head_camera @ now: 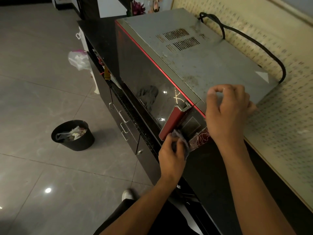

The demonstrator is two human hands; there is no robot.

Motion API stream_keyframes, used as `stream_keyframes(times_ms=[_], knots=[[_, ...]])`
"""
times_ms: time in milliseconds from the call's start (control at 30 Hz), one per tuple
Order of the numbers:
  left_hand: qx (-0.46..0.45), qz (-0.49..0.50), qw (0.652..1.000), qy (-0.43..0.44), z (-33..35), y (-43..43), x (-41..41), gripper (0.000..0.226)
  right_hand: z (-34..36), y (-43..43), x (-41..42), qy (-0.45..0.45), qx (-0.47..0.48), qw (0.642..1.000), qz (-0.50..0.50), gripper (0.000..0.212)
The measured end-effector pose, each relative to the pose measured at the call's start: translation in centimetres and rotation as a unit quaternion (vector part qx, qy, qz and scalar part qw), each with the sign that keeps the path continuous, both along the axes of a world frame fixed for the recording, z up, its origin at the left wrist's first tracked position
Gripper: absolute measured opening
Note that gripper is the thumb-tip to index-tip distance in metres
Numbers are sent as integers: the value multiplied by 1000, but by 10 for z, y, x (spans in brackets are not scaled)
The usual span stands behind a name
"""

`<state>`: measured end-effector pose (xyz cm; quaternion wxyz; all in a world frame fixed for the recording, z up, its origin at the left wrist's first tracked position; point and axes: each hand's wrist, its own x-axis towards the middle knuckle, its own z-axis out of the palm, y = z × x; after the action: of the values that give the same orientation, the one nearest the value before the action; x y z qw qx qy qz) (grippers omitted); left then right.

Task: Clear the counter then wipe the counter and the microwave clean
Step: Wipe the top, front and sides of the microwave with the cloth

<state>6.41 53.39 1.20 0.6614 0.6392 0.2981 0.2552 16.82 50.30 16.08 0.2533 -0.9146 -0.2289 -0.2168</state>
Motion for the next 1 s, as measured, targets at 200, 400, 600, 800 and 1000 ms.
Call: stream_keyframes(times_ms=[200,400,600,800,1000], knots=[[113,13,972,-205,75,0,17,14,-1,-1,2,3,36,999,1,22],[77,-4,994,-76,5,-3,5,11,-2,-1,3,3,25,1000,7,28],[-20,-48,998,41,-29,-4,-5,10,-1,-2,3,2,32,999,12,29],[-29,-27,999,37,-21,-23,-12,11,-3,-5,3,-11,86,996,34,23],[6,20,999,-50,21,-42,-3,23,-13,-40,-6,-13,247,960,132,19]])
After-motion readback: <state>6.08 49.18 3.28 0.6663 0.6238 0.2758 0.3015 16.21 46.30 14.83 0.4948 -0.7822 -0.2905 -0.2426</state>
